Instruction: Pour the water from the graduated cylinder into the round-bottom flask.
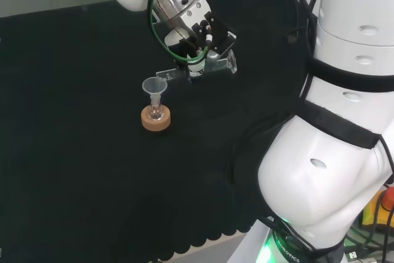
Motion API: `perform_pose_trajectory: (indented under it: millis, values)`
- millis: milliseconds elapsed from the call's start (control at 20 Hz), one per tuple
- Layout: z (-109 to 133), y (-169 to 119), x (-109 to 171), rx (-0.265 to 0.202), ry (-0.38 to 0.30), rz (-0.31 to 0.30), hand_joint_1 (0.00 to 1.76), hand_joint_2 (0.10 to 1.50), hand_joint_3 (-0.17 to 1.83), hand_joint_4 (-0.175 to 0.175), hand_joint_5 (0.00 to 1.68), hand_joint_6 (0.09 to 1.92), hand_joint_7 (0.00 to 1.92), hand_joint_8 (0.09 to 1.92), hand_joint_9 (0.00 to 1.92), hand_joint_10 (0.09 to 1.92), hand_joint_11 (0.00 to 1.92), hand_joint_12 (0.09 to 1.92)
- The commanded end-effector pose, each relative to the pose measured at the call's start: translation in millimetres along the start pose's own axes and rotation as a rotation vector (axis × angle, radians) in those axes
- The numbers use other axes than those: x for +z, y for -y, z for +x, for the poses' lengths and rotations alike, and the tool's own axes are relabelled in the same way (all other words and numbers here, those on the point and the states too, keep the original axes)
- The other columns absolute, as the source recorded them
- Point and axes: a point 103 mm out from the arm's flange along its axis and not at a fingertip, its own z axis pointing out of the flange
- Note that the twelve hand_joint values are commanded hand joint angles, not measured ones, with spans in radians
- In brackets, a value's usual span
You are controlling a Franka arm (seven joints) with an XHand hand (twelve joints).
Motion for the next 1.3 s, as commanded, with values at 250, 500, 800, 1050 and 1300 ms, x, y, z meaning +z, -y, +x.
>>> perform_pose_trajectory:
  millis: [250, 500, 800, 1050, 1300]
  values:
    - [0.5, 0.3, -4.0, 0.007, 0.030, 0.019, 1.32, 1.02, -0.17, -0.175, 1.50, 0.09, 1.57, 0.09, 1.78, 0.09, 1.43, 0.57]
    - [0.6, 0.9, -6.2, 0.012, 0.039, 0.029, 1.32, 1.02, -0.17, -0.175, 1.50, 0.09, 1.57, 0.09, 1.78, 0.09, 1.43, 0.57]
    - [1.5, 1.5, -8.6, 0.018, 0.053, 0.042, 1.32, 1.02, -0.17, -0.175, 1.50, 0.09, 1.57, 0.09, 1.78, 0.09, 1.43, 0.57]
    - [2.9, 1.2, -8.1, 0.017, 0.053, 0.047, 1.32, 1.02, -0.17, -0.175, 1.50, 0.09, 1.57, 0.09, 1.78, 0.09, 1.43, 0.57]
    - [2.0, 1.8, -8.5, 0.022, 0.056, 0.051, 1.32, 1.02, -0.17, -0.175, 1.50, 0.09, 1.57, 0.09, 1.78, 0.09, 1.43, 0.57]
